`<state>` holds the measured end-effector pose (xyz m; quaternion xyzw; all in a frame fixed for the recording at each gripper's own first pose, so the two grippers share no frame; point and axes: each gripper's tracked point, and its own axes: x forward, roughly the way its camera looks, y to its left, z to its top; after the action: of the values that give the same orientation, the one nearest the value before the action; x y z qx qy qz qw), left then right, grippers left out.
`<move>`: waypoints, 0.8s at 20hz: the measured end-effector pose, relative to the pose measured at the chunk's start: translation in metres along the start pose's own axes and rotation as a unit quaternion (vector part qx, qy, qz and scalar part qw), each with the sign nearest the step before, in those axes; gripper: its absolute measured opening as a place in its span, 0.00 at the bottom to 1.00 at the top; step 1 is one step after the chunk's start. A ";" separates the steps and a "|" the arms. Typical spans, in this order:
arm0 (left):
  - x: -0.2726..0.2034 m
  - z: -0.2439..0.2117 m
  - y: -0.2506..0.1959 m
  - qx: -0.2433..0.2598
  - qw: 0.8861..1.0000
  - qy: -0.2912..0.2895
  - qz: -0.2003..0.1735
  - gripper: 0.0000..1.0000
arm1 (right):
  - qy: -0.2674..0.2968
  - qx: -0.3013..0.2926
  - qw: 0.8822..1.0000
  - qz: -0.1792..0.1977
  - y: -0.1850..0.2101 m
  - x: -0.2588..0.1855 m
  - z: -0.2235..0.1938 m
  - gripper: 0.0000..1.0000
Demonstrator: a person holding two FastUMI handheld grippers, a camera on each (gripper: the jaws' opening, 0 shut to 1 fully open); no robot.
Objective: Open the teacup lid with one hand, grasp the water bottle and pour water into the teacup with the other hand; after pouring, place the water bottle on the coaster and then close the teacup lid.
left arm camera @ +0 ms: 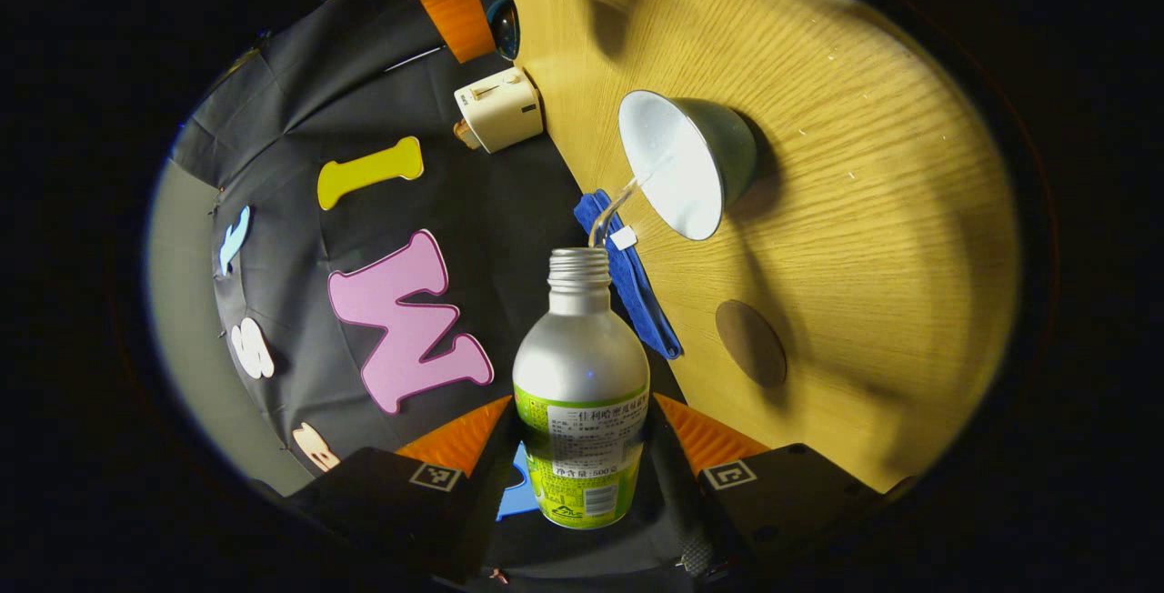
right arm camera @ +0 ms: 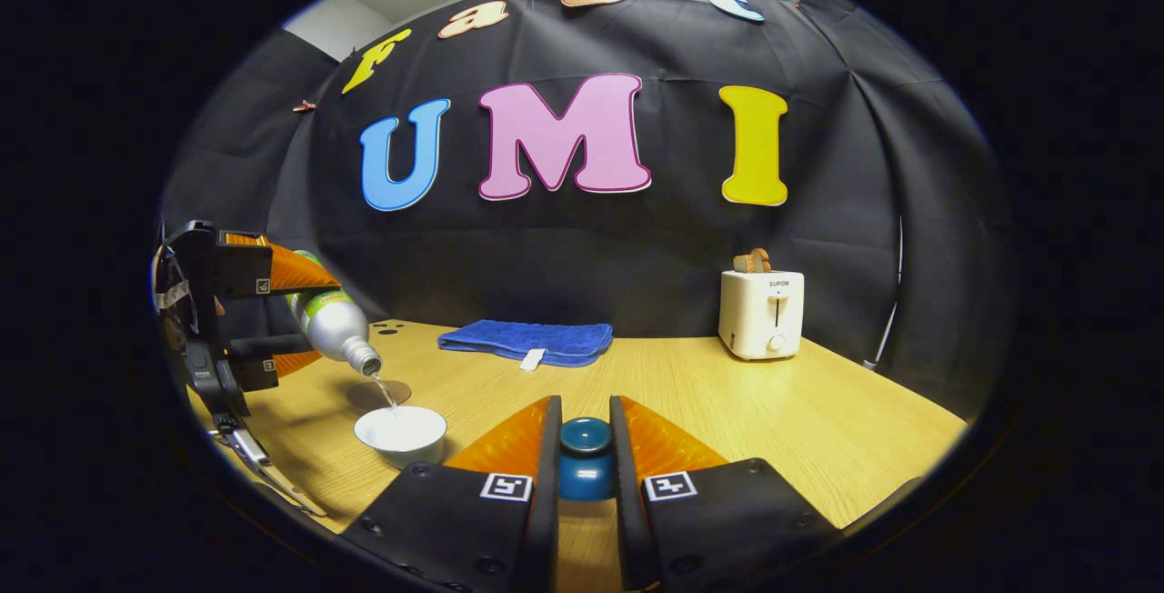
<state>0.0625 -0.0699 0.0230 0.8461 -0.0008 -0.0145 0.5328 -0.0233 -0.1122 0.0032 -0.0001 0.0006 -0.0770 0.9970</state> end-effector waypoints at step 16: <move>0.003 -0.008 0.026 0.078 0.997 -0.002 0.029 0.81 | 0.000 0.000 1.000 0.000 0.000 -0.001 0.000 0.30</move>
<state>0.0663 -0.0740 0.0497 0.8847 -0.0278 -0.0005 0.4654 -0.0243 -0.1120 0.0036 0.0002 0.0009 -0.0770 0.9970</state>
